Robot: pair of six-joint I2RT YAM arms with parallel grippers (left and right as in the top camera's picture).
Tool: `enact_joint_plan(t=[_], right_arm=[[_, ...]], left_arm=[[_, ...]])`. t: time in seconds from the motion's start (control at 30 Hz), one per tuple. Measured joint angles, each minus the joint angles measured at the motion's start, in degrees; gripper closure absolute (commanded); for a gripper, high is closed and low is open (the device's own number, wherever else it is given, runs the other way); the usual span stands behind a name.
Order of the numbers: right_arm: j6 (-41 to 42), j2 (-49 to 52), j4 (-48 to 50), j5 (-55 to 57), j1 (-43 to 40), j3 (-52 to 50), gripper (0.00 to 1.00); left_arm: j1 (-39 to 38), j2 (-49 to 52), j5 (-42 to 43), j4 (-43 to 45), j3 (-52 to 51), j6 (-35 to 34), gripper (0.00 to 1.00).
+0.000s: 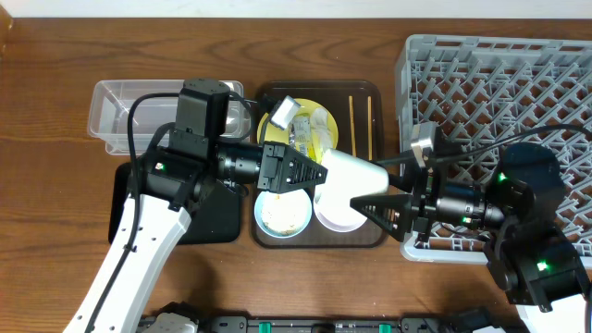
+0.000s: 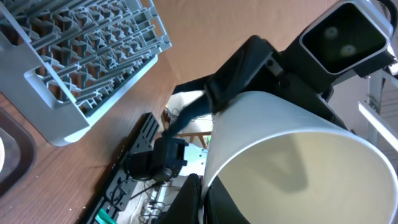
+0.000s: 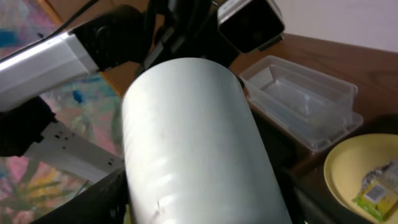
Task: Sort waste into correct bins and load items into the dishwasher rack
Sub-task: 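Lift the white cup and hand it to the right gripper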
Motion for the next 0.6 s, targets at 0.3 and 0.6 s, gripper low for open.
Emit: enact_joint_plan(t=[0.3,0.6], right_arm=[[0.02,0.02,0.90,-2.69,-0.02,0.00,0.44],[-0.02,-0.09,-0.87,-2.58,-2.36,0.00,0.51]], left_arm=[[0.09,-0.02,1.27,0.02,-0.02,0.13,0.83],[-0.22,-0.02,1.38,0.04,0.00,-0.57,0.57]])
